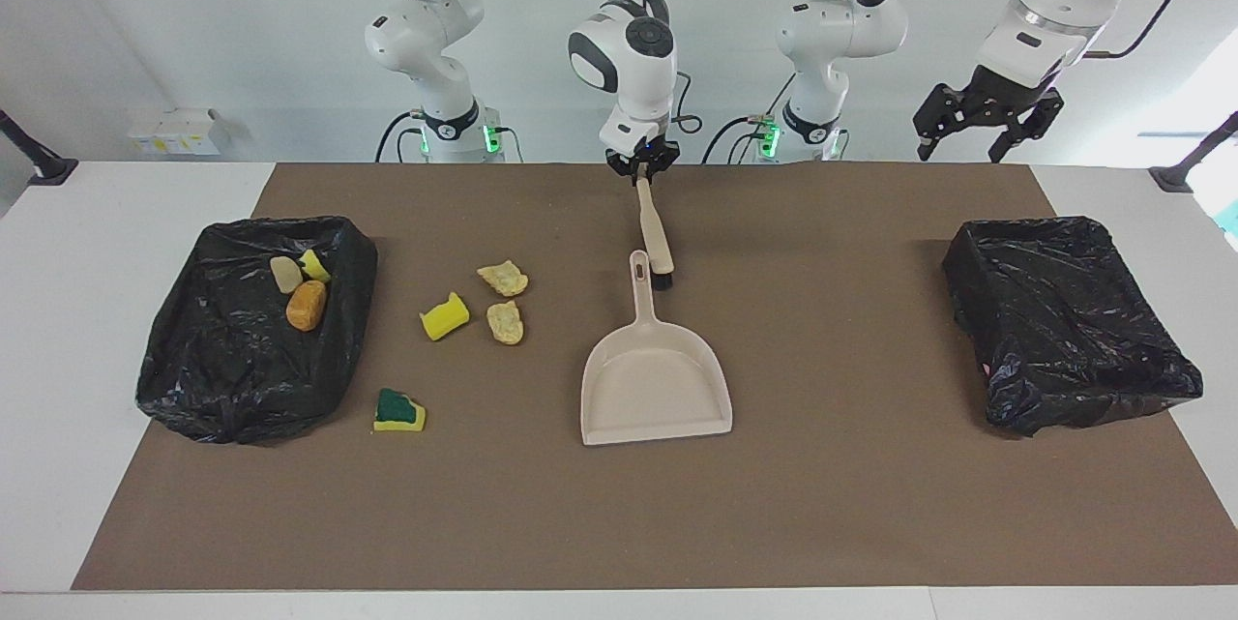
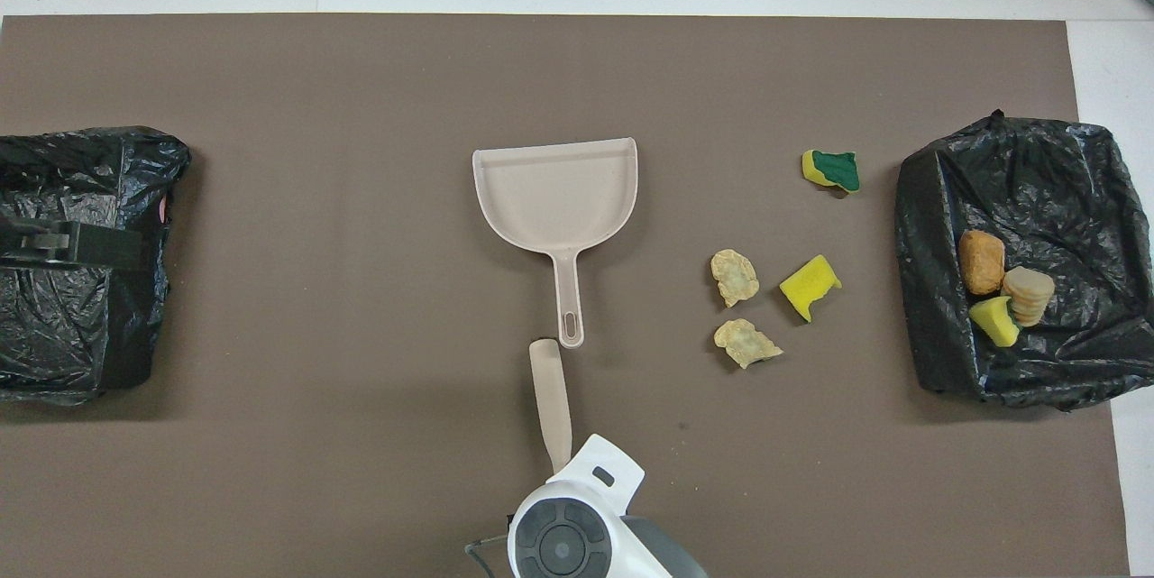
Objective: Sweep and dump trash in bin
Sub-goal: 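Reach the right gripper to the brush while the left gripper approaches the dustpan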
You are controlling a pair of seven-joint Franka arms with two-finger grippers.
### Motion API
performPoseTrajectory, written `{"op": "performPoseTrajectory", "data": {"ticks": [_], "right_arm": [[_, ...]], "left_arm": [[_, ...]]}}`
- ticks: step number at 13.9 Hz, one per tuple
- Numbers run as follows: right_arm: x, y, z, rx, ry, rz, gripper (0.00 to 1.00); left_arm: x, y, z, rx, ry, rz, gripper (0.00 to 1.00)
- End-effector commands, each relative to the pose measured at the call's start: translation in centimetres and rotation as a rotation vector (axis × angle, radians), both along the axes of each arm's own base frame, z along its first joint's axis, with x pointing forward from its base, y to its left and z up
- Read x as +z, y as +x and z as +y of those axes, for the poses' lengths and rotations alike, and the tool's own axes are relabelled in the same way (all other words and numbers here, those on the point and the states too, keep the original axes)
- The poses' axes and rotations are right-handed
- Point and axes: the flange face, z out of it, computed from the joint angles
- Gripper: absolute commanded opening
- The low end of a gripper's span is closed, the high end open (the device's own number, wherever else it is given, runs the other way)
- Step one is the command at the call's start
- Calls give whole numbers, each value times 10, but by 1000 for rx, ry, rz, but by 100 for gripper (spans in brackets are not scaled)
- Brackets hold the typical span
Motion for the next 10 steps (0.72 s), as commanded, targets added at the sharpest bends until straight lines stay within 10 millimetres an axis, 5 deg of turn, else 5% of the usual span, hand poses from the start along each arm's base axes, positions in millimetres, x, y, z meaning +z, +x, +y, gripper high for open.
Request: {"op": "performPoseTrajectory", "data": {"ticks": [1,4,10], "right_arm": [[37,11,-33,-53,-23,57,0],[64,23,-71,-113,-72,91,0],[68,65,-137,-119,-305,13,0]], "left_arm": [[-2,22,-12,-16,-2,-77,100],[-27,34,-60,-65,-7,-53,100],[-84,27,-209,-103,-67,-37,100]]}}
